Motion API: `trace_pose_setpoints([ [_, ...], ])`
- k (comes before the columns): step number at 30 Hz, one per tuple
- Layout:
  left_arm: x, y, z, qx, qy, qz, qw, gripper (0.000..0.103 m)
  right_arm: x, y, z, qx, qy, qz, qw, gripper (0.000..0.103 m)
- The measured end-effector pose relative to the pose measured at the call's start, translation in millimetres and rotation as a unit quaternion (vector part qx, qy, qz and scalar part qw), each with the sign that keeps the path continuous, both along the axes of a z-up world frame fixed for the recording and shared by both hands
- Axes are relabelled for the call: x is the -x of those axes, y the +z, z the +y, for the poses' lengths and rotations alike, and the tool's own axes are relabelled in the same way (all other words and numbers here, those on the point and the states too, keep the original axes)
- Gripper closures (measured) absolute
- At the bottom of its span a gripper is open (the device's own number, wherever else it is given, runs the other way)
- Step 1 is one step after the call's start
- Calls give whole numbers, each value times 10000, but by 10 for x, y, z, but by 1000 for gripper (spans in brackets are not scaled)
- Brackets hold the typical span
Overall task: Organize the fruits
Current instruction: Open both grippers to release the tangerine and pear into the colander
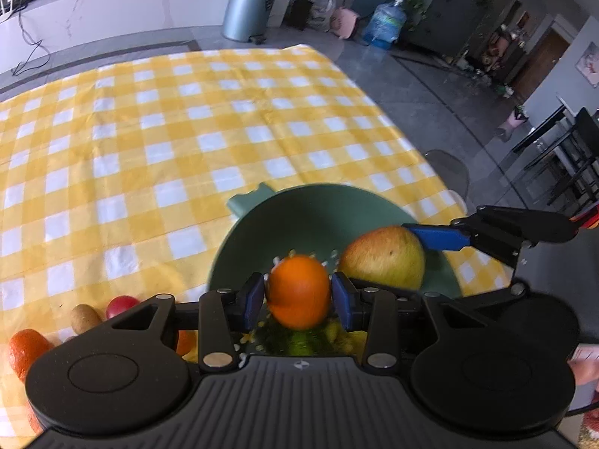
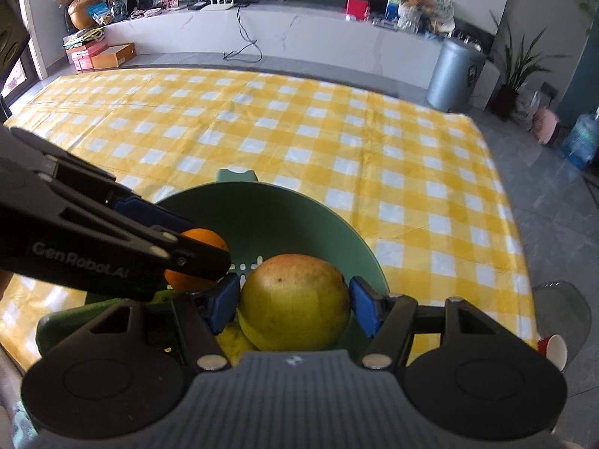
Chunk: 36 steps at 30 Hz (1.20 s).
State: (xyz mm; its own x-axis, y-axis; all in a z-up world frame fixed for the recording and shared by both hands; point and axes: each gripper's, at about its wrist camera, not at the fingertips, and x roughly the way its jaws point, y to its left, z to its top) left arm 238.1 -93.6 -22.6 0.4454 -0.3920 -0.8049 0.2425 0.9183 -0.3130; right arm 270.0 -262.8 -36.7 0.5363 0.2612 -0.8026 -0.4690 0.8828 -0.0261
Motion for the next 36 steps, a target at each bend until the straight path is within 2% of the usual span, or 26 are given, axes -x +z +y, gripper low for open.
trace_pose_setpoints([
  [4,-10,-51,61,125,67,124,9998,59,-74,-62,-41,-101,-128,216,9996,42],
  [8,10,-58,78,72,93,124,9999,57,-100,-138,-71,-161,-285,393,9987,43],
  [14,105,18,101,61,123,35,9999,51,-85,-178,-73,-105,-409,384,9984,42],
  [17,160,71,110,16,154,-28,9999,49,-47,-123,-58,-106,-343,257,9990,38],
  [22,345,235,98,-351,149,-271,9989,49,47,-58,21,41,-257,124,9996,38],
  [26,529,383,134,-615,119,-490,9968,48,198,10,56,-87,-309,37,9995,31],
  [36,964,653,263,-1251,-75,-967,9874,47,726,171,177,-779,-609,-214,9949,27],
])
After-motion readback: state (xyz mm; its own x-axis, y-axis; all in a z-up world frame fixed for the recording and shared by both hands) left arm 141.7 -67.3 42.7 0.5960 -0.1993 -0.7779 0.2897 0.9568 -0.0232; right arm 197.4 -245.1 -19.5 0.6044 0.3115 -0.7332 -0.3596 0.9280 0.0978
